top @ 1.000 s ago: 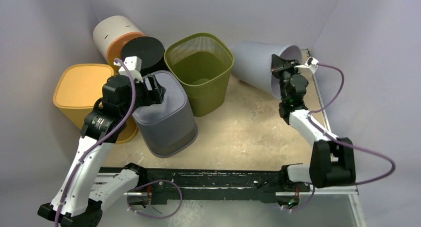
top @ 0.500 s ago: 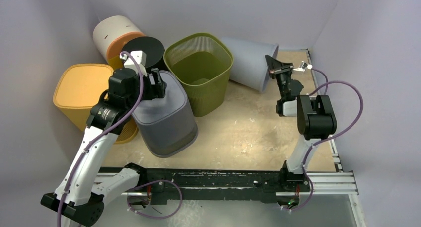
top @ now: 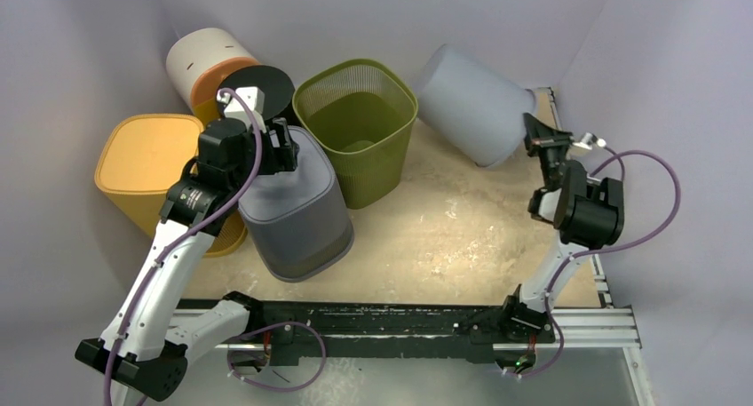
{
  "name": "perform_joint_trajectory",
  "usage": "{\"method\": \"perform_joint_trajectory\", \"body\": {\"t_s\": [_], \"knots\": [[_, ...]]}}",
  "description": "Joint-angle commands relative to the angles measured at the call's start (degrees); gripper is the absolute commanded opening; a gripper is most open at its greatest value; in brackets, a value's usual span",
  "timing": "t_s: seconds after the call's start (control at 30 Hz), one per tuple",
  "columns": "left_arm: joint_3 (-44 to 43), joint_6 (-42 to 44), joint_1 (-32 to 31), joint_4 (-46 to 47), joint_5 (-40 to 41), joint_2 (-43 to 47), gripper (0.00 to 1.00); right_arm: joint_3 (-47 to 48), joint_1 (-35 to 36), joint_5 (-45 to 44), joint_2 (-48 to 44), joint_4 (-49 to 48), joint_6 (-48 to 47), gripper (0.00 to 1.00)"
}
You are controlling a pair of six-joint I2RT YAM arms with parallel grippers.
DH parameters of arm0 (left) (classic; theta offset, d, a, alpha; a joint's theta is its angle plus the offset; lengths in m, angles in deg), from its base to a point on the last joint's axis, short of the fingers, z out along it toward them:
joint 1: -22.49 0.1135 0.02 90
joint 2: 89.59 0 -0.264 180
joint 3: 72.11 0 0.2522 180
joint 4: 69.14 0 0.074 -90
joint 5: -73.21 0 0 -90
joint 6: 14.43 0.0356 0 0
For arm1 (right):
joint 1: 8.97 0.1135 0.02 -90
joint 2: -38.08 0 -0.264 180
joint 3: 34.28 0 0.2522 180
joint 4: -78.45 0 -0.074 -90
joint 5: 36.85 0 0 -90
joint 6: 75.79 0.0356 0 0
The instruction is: Turn the large container upside down
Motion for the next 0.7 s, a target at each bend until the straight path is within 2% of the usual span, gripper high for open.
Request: {"method": "perform_joint_trajectory", "body": {"t_s": [0.0,0.13,0.3,0.67], "knots": [[1.55,-0.43,0.03,-1.37,-0.36,-0.37,0.73,-6.39,-5.79,10.62,5.55,-21.79,-1.25,0.00],[2.70,-1.21,0.08,-0.85,-0.52,-0.06,0.74,-8.90,-10.05,13.88,6.98,-21.80,-3.32,0.01],[3.80,-2.44,0.08,-0.09,-1.56,0.36,0.74,-9.74,-12.91,17.69,8.73,-21.70,-6.27,0.12],[3.58,-2.93,0.01,-0.13,-2.04,-0.21,0.74,-14.95,-14.15,18.04,5.50,-18.54,-12.09,0.42]]}}
